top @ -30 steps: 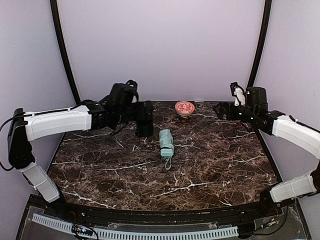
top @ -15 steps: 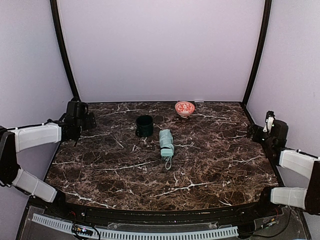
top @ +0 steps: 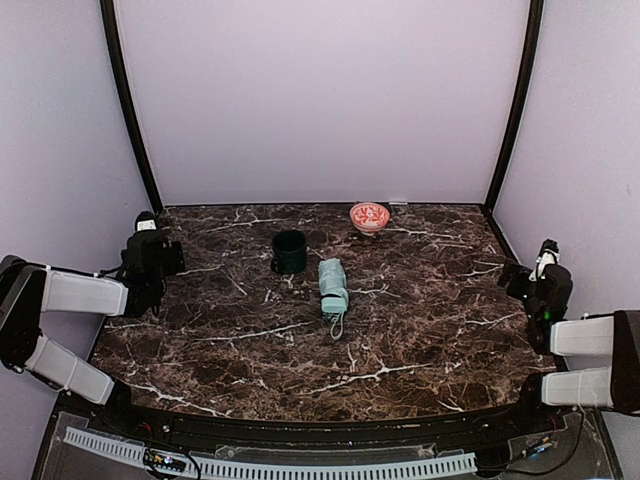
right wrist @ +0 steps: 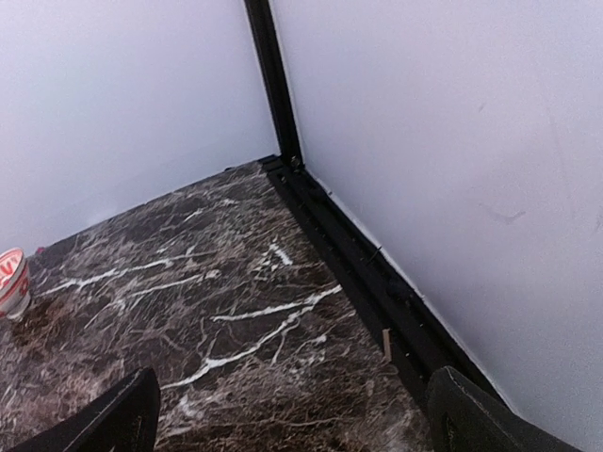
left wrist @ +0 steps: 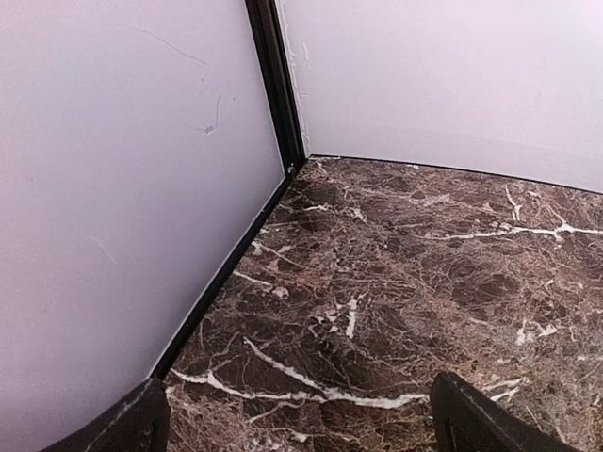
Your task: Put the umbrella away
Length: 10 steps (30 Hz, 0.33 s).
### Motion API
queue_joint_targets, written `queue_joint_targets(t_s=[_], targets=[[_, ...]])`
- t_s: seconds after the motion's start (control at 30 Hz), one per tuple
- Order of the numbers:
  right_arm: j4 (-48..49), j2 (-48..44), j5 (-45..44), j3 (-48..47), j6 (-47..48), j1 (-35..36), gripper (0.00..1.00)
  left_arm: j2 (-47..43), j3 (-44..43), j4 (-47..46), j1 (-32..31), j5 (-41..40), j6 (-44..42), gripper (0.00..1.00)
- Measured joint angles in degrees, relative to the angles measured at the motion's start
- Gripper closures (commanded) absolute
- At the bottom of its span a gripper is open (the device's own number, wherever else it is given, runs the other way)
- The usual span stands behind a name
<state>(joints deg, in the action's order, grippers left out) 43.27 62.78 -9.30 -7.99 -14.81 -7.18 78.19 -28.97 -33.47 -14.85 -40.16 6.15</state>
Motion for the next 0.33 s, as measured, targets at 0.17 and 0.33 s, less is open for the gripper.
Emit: queue_joint_targets(t_s=[0.17, 0.33], targets=[[2.36, -0.04, -5.22, 0.26, -1.90, 0.00, 0.00, 0.09, 2.71, -5.14, 0.13, 0.33, -3.48, 0.01], [4.13, 0.11, -7.45, 1.31, -2.43, 0.00, 0.00, 0.13, 2.75, -7.87, 0.13, 1.11, -4.94, 0.01]])
